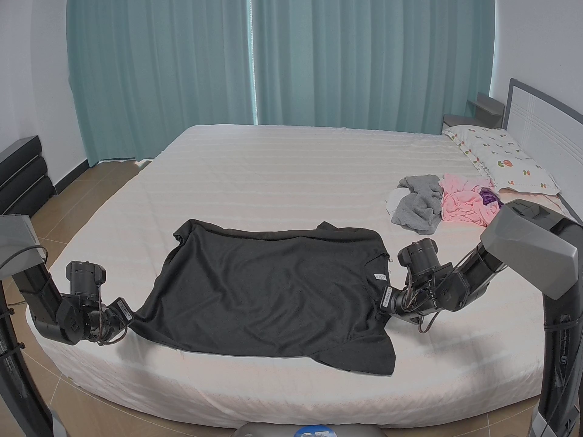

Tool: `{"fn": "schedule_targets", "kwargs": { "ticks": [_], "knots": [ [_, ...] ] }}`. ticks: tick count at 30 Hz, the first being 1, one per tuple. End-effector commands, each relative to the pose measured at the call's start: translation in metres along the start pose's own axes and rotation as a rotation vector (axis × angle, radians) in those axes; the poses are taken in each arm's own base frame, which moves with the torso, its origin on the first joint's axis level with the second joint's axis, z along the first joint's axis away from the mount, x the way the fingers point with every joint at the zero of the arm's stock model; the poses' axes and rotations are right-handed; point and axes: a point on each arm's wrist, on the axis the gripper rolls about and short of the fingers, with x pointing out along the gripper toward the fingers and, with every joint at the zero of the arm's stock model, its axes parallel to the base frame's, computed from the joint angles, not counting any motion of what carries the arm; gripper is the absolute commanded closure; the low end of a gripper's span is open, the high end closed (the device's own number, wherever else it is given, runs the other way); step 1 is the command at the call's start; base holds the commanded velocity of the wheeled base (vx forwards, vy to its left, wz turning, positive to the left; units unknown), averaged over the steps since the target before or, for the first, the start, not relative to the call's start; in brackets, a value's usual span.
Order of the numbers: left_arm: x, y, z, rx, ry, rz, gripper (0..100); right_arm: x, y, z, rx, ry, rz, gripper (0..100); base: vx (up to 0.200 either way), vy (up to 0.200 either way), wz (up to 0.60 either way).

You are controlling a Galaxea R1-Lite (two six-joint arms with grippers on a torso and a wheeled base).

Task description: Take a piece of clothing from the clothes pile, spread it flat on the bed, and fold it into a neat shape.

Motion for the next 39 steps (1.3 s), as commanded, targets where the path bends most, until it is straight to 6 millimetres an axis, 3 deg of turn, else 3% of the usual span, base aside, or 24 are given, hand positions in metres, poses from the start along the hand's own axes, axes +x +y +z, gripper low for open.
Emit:
{"fn": "schedule_targets", "kwargs": {
  "ticks": [1,9,22,23,27,31,34,39],
  "knots": [
    [0.000,0.000,0.000,0.000,0.001,0.000,100,0.008,0.002,0.010,0.013,-0.044,0.000,100,0.000,0.000,0.00],
    [0.001,-0.004,-0.003,0.011,0.008,-0.008,100,0.005,0.005,0.048,0.055,-0.178,0.068,100,0.000,0.000,0.00],
    [0.000,-0.007,-0.006,0.019,0.012,-0.015,100,0.031,0.018,0.061,0.041,-0.245,0.081,100,0.000,0.000,0.00],
    [0.000,-0.007,-0.006,0.019,0.012,-0.015,100,0.031,0.018,0.061,0.041,-0.245,0.081,0,0.000,0.000,0.00],
    [0.001,-0.007,-0.006,0.020,0.015,-0.014,100,0.036,0.019,0.066,0.048,-0.306,0.099,0,0.000,0.000,0.00],
    [0.001,-0.007,-0.007,0.020,0.016,-0.013,100,0.025,0.016,0.064,0.045,-0.329,0.124,0,0.000,0.000,0.00],
    [0.001,-0.007,-0.007,0.020,0.016,-0.013,100,0.004,0.011,0.060,0.042,-0.311,0.151,0,0.000,0.000,0.00],
    [0.000,-0.005,-0.009,0.023,0.026,-0.008,100,-0.044,-0.003,0.030,0.022,-0.202,0.231,0,0.000,0.000,0.00]
  ]
}}
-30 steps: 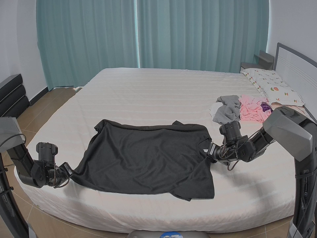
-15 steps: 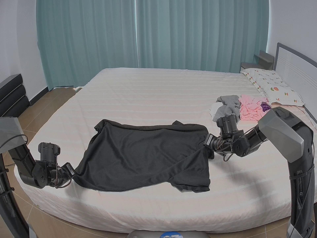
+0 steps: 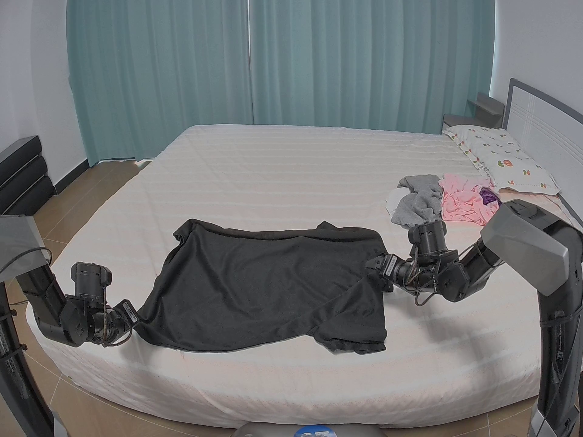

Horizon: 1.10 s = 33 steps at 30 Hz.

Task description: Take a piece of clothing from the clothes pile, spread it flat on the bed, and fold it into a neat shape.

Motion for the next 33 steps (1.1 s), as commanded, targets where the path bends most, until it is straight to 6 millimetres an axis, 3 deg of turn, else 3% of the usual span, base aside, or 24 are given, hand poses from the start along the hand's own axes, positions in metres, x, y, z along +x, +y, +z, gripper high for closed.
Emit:
{"fn": "schedule_targets", "kwargs": {
  "ticks": [1,6,12,24,33],
  "knots": [
    [-0.001,0.002,-0.002,0.001,0.007,0.005,100,-0.066,0.000,-0.007,-0.003,0.064,0.090,0,0.000,0.000,0.00],
    [-0.003,0.001,-0.001,0.001,0.003,0.000,100,-0.102,-0.011,-0.038,-0.014,0.166,0.108,0,0.000,0.000,0.00],
    [-0.003,0.002,-0.003,0.004,0.010,0.004,100,-0.111,-0.019,-0.071,-0.035,0.249,0.091,0,0.000,0.000,0.00],
    [-0.004,0.001,-0.006,0.011,0.019,0.001,100,-0.100,-0.020,-0.085,-0.049,0.289,0.075,0,0.000,0.000,0.00],
    [-0.005,0.001,-0.006,0.012,0.017,0.001,100,-0.076,-0.013,-0.087,-0.065,0.270,0.062,0,0.000,0.000,0.00]
  ]
}}
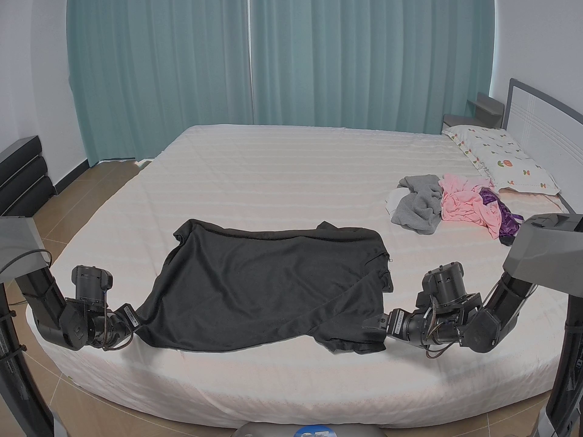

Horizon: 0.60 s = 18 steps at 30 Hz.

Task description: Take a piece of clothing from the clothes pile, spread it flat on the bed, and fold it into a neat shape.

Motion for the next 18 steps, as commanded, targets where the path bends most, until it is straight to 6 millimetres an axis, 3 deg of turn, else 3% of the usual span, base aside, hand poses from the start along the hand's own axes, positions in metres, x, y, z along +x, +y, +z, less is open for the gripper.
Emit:
{"fn": "schedule_targets", "kwargs": {
  "ticks": [1,4,5,14,18],
  "knots": [
    [0.000,0.000,0.000,-0.001,0.000,-0.001,100,0.016,0.002,-0.003,-0.015,0.010,-0.017,0,0.000,0.000,0.00],
    [0.000,0.000,0.000,-0.001,-0.001,0.001,100,0.023,0.004,-0.006,-0.024,0.018,-0.034,0,0.000,0.000,0.00],
    [0.000,0.000,0.000,-0.001,-0.001,0.001,100,0.024,0.005,-0.007,-0.026,0.024,-0.037,100,0.000,0.000,0.00],
    [-0.001,0.000,0.000,0.001,-0.001,0.001,100,0.007,0.000,-0.004,-0.007,0.013,-0.052,100,0.000,0.000,0.00],
    [-0.006,0.000,0.000,0.007,-0.007,-0.004,100,-0.022,-0.013,-0.004,0.025,0.004,-0.068,100,0.000,0.000,0.00]
  ]
}}
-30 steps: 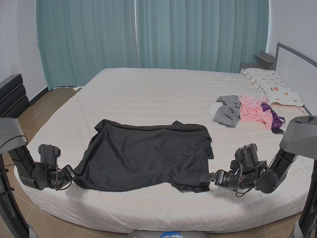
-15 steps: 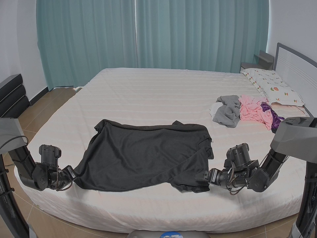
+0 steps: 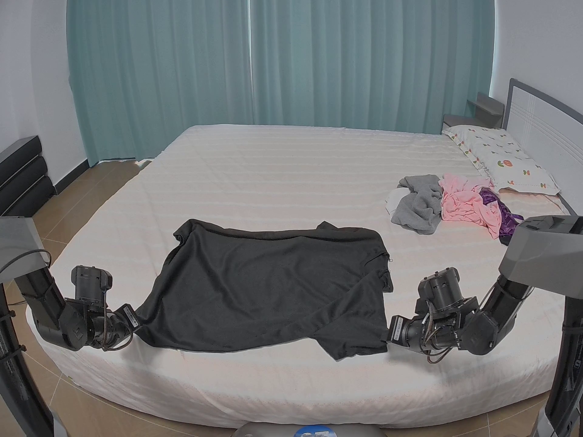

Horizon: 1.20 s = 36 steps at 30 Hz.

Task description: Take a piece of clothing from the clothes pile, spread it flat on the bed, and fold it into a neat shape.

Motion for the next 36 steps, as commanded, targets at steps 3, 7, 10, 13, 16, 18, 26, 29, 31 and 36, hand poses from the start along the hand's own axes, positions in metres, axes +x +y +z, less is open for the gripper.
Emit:
{"fn": "schedule_targets", "kwargs": {
  "ticks": [3,7,10,13,16,18,26,29,31,36],
  "knots": [
    [-0.010,0.000,0.001,0.008,-0.014,-0.009,100,-0.045,-0.016,-0.003,0.037,-0.012,0.002,100,0.000,0.000,0.00],
    [-0.016,0.000,0.003,0.017,-0.027,-0.016,100,-0.066,-0.021,-0.007,0.052,-0.005,0.029,100,0.000,0.000,0.00],
    [-0.019,0.000,0.002,0.029,-0.029,-0.017,100,-0.075,-0.027,-0.012,0.057,0.000,0.022,100,0.000,0.000,0.00],
    [-0.023,0.004,-0.002,0.065,-0.016,-0.008,100,-0.086,-0.035,-0.022,0.041,0.022,0.007,100,0.000,0.000,0.00],
    [-0.024,0.008,-0.008,0.103,0.001,0.006,100,-0.095,-0.039,-0.031,0.026,0.042,0.004,100,0.000,0.000,0.00],
    [-0.025,0.010,-0.010,0.120,0.010,0.014,100,-0.098,-0.041,-0.039,0.023,0.063,-0.003,100,0.000,0.000,0.00],
    [-0.029,0.019,-0.021,0.215,0.051,0.051,100,-0.104,-0.046,-0.064,-0.020,0.150,-0.029,100,0.000,0.000,0.00],
    [-0.030,0.022,-0.023,0.237,0.058,0.061,100,-0.104,-0.046,-0.071,-0.031,0.180,-0.037,100,0.000,0.000,0.00],
    [-0.031,0.024,-0.026,0.249,0.069,0.067,100,-0.103,-0.046,-0.071,-0.033,0.181,-0.038,100,0.000,0.000,0.00],
    [-0.032,0.030,-0.034,0.303,0.120,0.088,100,-0.100,-0.047,-0.070,-0.031,0.182,-0.044,100,0.000,0.000,0.00]
  ]
}}
